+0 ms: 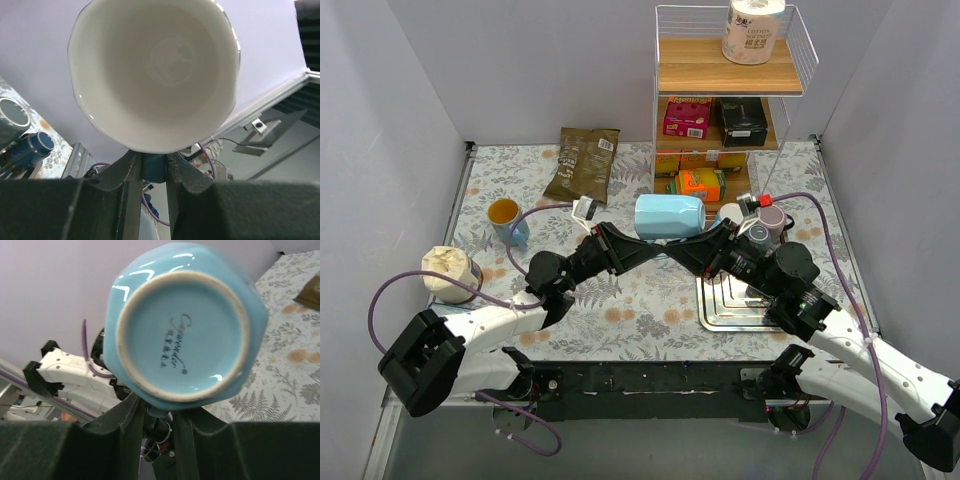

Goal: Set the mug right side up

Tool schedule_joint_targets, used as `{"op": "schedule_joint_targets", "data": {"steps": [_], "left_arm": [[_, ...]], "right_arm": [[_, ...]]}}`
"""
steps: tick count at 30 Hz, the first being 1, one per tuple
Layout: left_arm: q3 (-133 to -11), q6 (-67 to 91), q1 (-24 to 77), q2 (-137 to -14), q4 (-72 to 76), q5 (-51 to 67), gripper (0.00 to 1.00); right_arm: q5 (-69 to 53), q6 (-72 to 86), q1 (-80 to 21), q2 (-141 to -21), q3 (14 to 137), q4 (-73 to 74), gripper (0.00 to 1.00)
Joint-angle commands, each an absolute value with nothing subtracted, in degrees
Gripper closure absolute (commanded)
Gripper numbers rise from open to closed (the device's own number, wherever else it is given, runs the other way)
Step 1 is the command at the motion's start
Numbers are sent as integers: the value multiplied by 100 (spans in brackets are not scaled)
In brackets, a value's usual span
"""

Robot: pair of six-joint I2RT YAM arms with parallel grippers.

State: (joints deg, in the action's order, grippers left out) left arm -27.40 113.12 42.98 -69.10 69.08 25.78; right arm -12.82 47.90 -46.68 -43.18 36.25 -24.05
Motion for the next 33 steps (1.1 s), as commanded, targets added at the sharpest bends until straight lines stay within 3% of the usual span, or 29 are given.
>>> {"op": "schedule_joint_targets", "data": {"steps": [1, 2, 4, 5, 11, 15, 24, 31, 33], "left_arm": [[-2900, 10926, 4307, -6259, 5812, 1697, 100], [-2961, 10829, 4307, -6153, 5583, 1505, 100], [-3241, 10495, 4307, -5898, 4662, 1302, 100], [-3339, 10381, 4307, -5837, 4336, 1205, 100], [-4234, 9371, 4307, -5669, 2218, 423, 100], [-4683, 8667, 4307, -5695, 786, -289, 100], [-5062, 7832, 4307, -5774, -613, -1888, 100], [-5581, 7743, 4298, -6459, -1818, -3812, 100], [-5660, 7945, 4018, -6600, -2153, -3807, 100]], "right_arm": [[-986, 4509, -4711, -4254, 3964, -1759, 58], [-932, 4509, -4711, -4245, 3964, -1601, 44], [-818, 4544, -4702, -4263, 3999, -1460, 38], [-800, 4544, -4702, -4289, 4008, -1363, 31], [-449, 4702, -4693, -4517, 4219, -477, 20], [-299, 4878, -4641, -4614, 4219, -36, 18], [-448, 5142, -4465, -4676, 4061, 360, 17], [-510, 5176, -4360, -4693, 4043, 492, 18], [-562, 5177, -4316, -4693, 4017, 518, 18]]}}
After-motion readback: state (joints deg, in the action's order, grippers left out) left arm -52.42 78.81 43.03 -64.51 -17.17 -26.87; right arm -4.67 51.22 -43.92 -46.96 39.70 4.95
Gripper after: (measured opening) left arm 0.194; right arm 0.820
